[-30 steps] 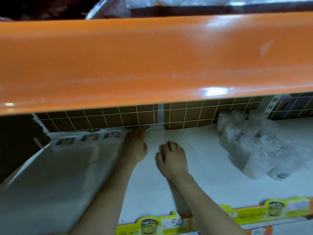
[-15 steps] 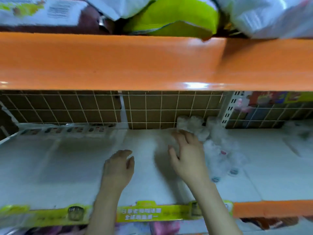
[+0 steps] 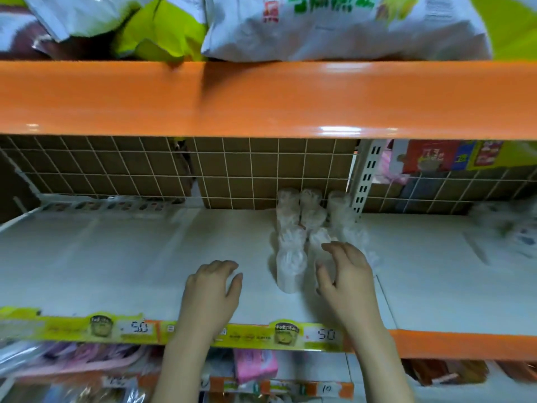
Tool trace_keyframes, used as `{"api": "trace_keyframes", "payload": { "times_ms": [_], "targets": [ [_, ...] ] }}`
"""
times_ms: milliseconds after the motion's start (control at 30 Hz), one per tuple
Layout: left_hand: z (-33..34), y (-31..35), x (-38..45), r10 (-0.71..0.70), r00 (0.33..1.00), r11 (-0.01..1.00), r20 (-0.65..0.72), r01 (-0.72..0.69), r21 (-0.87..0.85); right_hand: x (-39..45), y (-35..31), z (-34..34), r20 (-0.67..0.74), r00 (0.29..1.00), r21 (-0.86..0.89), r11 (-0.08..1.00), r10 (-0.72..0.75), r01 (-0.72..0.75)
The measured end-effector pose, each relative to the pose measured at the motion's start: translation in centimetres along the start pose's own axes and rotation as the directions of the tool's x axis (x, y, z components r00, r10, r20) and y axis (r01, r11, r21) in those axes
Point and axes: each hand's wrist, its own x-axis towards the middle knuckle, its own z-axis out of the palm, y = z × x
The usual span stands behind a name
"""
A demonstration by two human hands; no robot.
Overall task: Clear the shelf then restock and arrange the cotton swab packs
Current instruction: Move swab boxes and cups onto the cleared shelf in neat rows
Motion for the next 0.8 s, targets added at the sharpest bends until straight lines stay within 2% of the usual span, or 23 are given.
{"api": "trace_keyframes", "payload": {
  "times_ms": [400,567,800],
  "targets": [
    [0.3,1.4,2.0,0.053,0.998,0.999,0.02,-0.053,-0.014,-0.2,0.3,-1.9,0.051,0.997,-0.104,0.993,0.059,-0.053],
    [0.4,3.9,2.7,0.073,0.997,0.997,0.011,-0.072,-0.03,-0.5,2.2,-3.7,0.023,0.997,-0.114,0.991,0.075,-0.072],
    [1.1,9.6,2.7,0.115,0.989,0.988,-0.098,-0.124,-0.096,-0.5,7.6,-7.1,0.043,0.99,-0.051,0.99,0.134,-0.132]
  ]
}}
